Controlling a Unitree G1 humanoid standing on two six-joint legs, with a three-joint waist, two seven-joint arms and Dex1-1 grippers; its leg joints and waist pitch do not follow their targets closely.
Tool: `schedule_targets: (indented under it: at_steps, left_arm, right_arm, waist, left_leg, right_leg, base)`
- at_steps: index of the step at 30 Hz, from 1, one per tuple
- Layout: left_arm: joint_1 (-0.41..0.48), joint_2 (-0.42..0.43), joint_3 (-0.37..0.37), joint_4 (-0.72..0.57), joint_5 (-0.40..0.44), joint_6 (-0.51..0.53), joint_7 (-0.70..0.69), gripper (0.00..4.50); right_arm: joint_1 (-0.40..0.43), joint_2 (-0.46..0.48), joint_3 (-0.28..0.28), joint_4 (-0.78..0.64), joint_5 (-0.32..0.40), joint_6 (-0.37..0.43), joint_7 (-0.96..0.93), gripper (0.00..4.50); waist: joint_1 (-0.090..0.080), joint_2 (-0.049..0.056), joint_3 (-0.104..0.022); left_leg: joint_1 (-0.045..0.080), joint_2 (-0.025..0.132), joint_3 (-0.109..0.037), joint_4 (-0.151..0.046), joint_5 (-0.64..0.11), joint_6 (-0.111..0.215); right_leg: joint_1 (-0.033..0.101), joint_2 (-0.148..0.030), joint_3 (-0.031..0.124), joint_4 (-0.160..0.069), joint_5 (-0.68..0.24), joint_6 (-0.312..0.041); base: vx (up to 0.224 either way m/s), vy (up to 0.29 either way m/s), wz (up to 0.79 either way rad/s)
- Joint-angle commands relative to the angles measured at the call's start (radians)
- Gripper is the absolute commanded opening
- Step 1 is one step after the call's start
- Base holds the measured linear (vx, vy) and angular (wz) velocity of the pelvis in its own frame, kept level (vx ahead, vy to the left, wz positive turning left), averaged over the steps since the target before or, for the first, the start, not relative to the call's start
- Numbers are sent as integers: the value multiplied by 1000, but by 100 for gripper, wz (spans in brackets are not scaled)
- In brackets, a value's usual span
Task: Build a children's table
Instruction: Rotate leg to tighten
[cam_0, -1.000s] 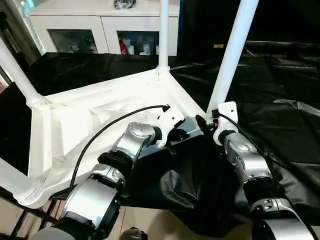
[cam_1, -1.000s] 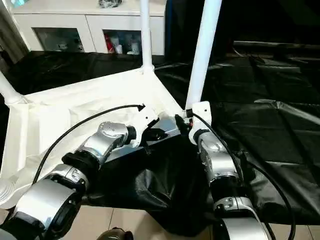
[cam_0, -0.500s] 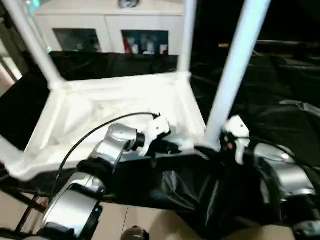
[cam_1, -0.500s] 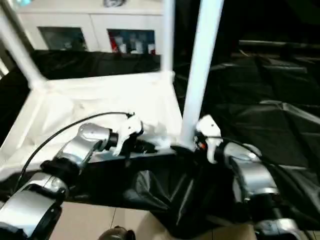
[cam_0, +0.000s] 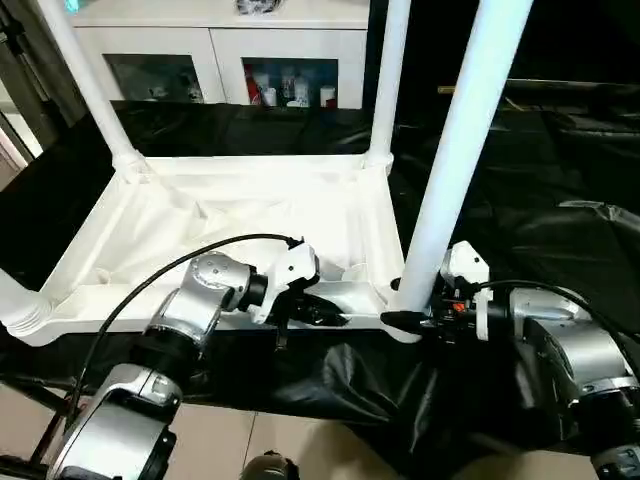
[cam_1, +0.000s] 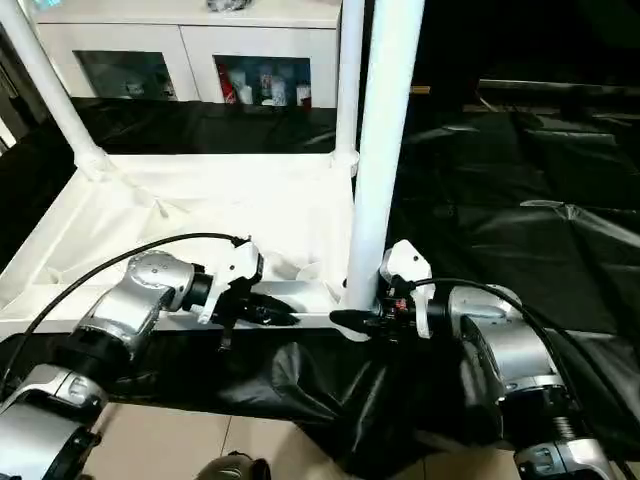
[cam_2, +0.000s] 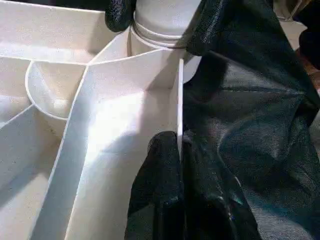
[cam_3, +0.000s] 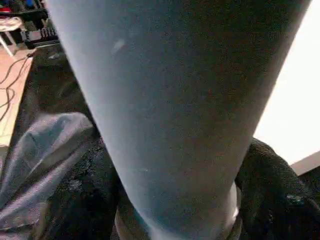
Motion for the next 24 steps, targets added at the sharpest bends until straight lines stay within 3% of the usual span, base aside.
schedule_targets:
  at_steps: [1, 4, 6, 9, 11, 16, 17, 20, 22, 24]
  left_arm:
    - [-12, -35, -6, -43, -38, 1, 5, 0]
    - [-41, -66, 7, 4, -16, 4, 97, 0]
    - [-68, -90, 21, 47, -4, -3, 169, 0]
    - [-135, -148, 33, 143, 36, 6, 340, 0]
    - [-160, -174, 35, 179, 52, 17, 412, 0]
    - [-210, -239, 52, 249, 62, 27, 560, 0]
    - [-225, -259, 56, 274, 65, 18, 602, 0]
    - [-247, -298, 54, 308, 66, -13, 628, 0]
    - [-251, -305, 52, 313, 64, -42, 608, 0]
    - [-244, -301, 47, 303, 58, -57, 567, 0]
  right_arm:
    - [7, 22, 47, -30, 13, 14, 14, 272]
    - [17, 58, 37, -9, -4, 18, -62, 269]
    - [2, 103, 19, 40, -39, 7, -180, 269]
    - [-42, 214, -31, 161, -110, 28, -472, 269]
    - [-58, 255, -50, 196, -122, 41, -569, 268]
    - [-100, 339, -101, 270, -122, 53, -755, 268]
    - [-113, 364, -110, 293, -132, 48, -811, 268]
    - [-131, 411, -92, 329, -152, -40, -817, 268]
    - [-130, 424, -81, 325, -141, -74, -760, 324]
    - [-126, 425, -82, 307, -123, -74, -728, 341]
  waist:
    - [1, -23, -70]
    - [1, -23, -69]
    - [-4, -22, -65]
    - [-15, -21, -64]
    - [-24, -22, -63]
    - [-28, -20, -67]
    - [-28, -15, -67]
    - [-29, -17, -69]
    - [-27, -19, -70]
    - [-26, -18, -69]
  left_leg:
    - [26, 57, -21, -64, -217, 73]
    - [26, 56, -21, -64, -219, 72]
    - [27, 54, -20, -67, -248, 53]
    - [28, 49, -29, -77, -288, -3]
    - [36, 48, -28, -79, -323, -23]
    - [33, 46, -27, -77, -295, -9]
    - [34, 47, -27, -77, -296, -9]
    - [33, 44, -26, -76, -297, -7]
    - [31, 45, -27, -76, -286, 7]
    - [30, 46, -27, -75, -274, 21]
  right_leg:
    - [37, -66, 33, -71, -130, -247]
    - [36, -66, 33, -73, -131, -247]
    - [32, -65, 34, -79, -187, -236]
    - [35, -70, 32, -85, -273, -208]
    - [31, -68, 34, -90, -290, -200]
    - [37, -67, 36, -88, -215, -194]
    - [34, -66, 36, -87, -205, -197]
    - [38, -67, 34, -87, -178, -197]
    - [42, -69, 34, -86, -157, -195]
    - [43, -67, 33, -84, -136, -199]
  base:
    - [0, 0, 0]
    - [0, 0, 0]
    - [0, 0, 0]
    - [0, 0, 0]
    - [0, 0, 0]
    - [0, 0, 0]
    - [0, 0, 0]
    - [0, 0, 0]
    - [0, 0, 0]
    - [0, 0, 0]
